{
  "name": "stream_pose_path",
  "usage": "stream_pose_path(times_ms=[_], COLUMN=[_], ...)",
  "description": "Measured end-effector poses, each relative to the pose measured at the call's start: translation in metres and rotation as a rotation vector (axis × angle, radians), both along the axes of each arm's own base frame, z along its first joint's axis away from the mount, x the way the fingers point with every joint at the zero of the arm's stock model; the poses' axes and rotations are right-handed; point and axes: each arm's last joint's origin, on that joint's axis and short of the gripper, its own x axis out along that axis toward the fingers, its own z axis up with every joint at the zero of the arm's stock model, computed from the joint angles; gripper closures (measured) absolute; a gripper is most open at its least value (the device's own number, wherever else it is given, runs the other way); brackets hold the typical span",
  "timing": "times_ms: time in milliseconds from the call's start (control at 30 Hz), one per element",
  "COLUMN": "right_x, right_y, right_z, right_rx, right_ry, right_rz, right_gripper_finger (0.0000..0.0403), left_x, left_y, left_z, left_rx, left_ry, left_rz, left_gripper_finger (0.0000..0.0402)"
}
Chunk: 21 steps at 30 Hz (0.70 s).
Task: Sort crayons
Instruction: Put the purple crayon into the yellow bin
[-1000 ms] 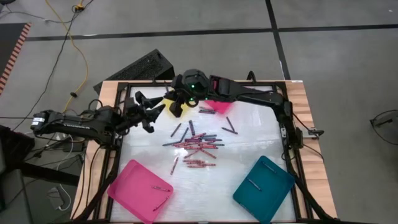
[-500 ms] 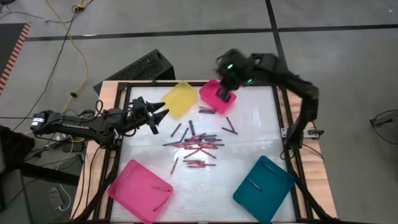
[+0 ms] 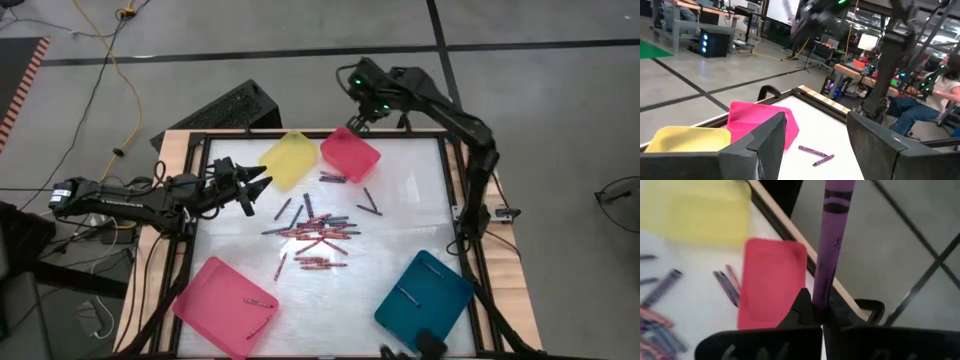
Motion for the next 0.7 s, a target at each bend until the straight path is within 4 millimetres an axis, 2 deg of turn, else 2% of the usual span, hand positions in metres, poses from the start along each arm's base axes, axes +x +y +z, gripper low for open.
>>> stream_pose_path(times_ms=[200, 300, 367, 567, 700], right_x=[0.021, 0.03, 0.041, 0.091, 0.132], right_y=[-0.044, -0.058, -0.062, -0.054, -0.042], right_z=[-0.046, -0.059, -0.063, -0.068, -0.094], right_rx=[0.139, 0.162, 0.174, 0.093, 0.065], right_ry=[0.025, -0.004, -0.087, -0.309, -0.355], right_rz=[0.017, 0.03, 0.075, 0.224, 0.299], right_gripper_finger=[0.0398, 0.0398, 0.0398, 0.0398, 0.0398], left_x=[0.001, 0.001, 0.001, -0.001, -0.001], left_y=[-0.001, -0.002, -0.003, -0.003, -0.002], left_z=[0.0, 0.0, -0.001, -0.002, -0.003], left_rx=[-0.012, -0.029, -0.041, -0.05, -0.073], left_ry=[-0.009, -0.016, -0.013, 0.001, 0.007], left_rz=[-0.055, -0.089, -0.104, -0.101, -0.093], left_gripper_finger=[0.0203, 0.0203, 0.0203, 0.0203, 0.0203])
